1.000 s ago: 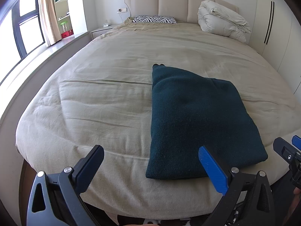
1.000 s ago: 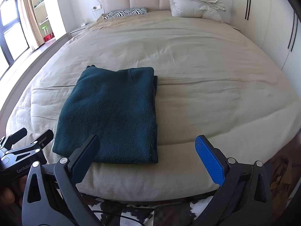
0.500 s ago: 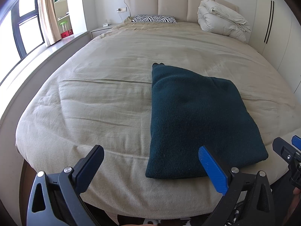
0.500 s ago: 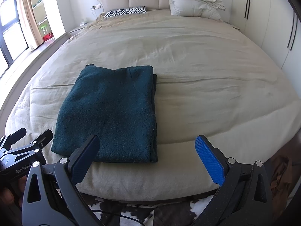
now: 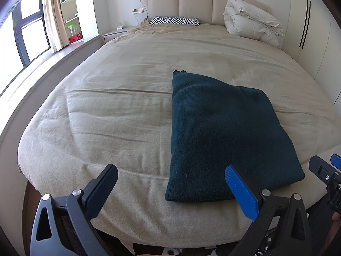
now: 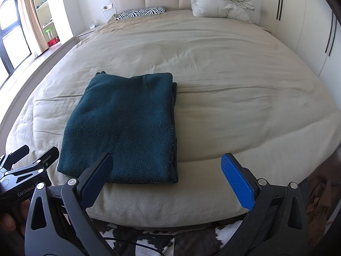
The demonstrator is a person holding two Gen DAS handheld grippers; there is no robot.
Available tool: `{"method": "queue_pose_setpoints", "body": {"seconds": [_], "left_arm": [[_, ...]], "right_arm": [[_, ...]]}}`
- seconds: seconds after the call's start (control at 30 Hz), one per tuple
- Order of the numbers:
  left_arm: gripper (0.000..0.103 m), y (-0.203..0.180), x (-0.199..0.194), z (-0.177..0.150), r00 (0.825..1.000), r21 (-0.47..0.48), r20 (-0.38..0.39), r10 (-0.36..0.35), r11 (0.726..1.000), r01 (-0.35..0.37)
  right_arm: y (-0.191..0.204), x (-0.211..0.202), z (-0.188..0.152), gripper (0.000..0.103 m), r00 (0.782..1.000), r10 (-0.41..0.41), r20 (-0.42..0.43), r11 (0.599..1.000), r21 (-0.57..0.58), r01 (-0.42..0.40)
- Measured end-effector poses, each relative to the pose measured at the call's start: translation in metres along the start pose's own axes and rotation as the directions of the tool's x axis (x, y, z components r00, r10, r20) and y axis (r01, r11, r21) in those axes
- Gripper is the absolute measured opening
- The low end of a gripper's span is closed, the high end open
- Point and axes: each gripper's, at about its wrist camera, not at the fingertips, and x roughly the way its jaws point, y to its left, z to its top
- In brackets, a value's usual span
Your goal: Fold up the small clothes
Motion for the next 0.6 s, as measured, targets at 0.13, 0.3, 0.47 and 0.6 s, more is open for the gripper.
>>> {"method": "queue_pose_setpoints", "body": {"seconds": [0.13, 0.3, 0.47, 0.6], "left_arm": [[0.103, 0.0000, -0.0001, 0.0000, 1.000, 0.000, -0.001, 0.000, 1.000, 0.000], [0.103, 0.0002, 0.0007, -0.0006, 1.000, 0.000, -0.002, 0.000, 1.000, 0.000], [0.103, 0.0002, 0.0006, -0.0004, 1.000, 0.000, -0.002, 0.000, 1.000, 0.000], [0.103, 0.0008, 0.0014, -0.0016, 1.000, -0.001, -0.003, 0.000, 1.000, 0.000]], "right_arm": [[-0.0005, 0.0004, -0.0013, 0.103, 1.000, 0.000, -0.001, 1.000, 0.000, 0.000], [-0.0011, 0.0004, -0.0012, 0.103, 1.000, 0.000, -0.001, 1.000, 0.001, 0.000], [-0.0013, 0.0005, -0.0009, 0.103, 1.000, 0.000, -0.002, 1.000, -0.001, 0.000], [-0.0008, 0.0004, -0.0011, 0.103, 1.000, 0.000, -0.002, 1.000, 0.000, 0.000]]}}
